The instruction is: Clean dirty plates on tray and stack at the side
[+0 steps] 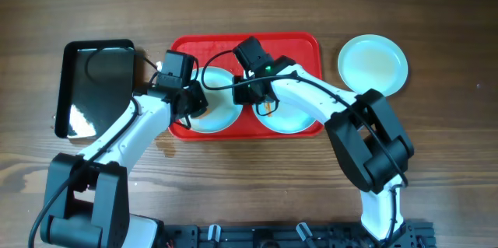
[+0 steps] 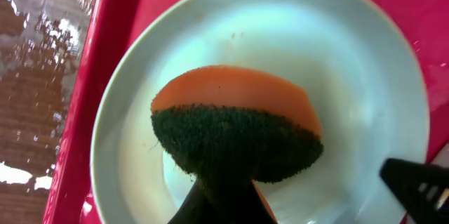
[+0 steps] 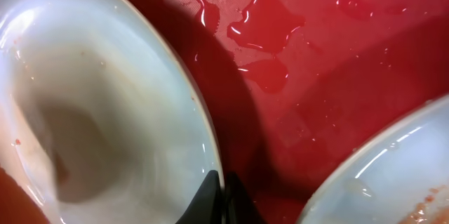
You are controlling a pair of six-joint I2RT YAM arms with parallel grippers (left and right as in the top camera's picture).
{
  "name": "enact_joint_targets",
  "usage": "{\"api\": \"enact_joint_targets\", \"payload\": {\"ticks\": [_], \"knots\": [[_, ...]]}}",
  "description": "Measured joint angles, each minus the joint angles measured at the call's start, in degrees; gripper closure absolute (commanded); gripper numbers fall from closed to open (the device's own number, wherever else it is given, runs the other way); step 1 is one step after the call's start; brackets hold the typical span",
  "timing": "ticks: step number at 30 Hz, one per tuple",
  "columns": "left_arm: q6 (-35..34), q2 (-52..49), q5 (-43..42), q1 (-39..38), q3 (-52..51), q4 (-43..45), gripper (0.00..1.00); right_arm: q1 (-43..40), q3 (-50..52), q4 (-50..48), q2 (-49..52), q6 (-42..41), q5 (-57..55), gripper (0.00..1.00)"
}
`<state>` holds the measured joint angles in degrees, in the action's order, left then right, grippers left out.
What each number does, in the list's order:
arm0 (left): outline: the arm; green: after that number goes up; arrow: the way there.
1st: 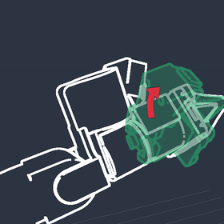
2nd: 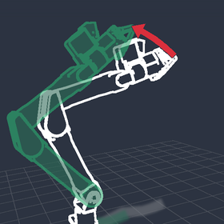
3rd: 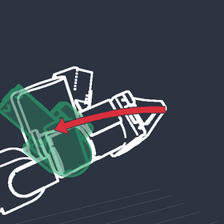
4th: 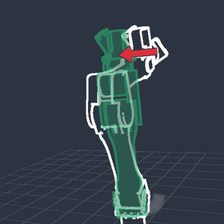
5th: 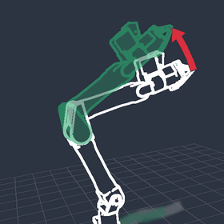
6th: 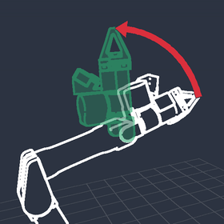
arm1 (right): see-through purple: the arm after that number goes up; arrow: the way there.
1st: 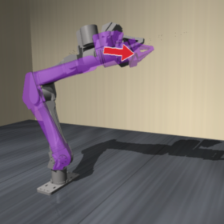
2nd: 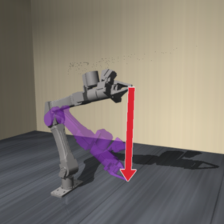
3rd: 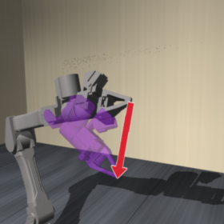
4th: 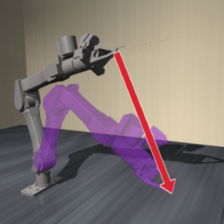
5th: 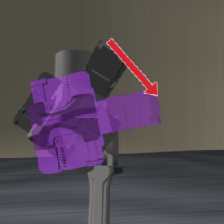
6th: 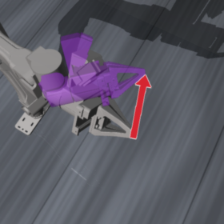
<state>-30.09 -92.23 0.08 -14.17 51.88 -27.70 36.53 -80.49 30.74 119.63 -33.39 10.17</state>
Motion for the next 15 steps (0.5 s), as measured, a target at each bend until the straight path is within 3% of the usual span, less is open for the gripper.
{"api": "enact_joint_targets", "payload": {"ticks": [15], "knots": [[3.8,-6.7,2.5,-0.2,0.5,2.8,0.96,0.6,0.0,-0.1,0.0,-1.6,-1.2,0.96]]}}
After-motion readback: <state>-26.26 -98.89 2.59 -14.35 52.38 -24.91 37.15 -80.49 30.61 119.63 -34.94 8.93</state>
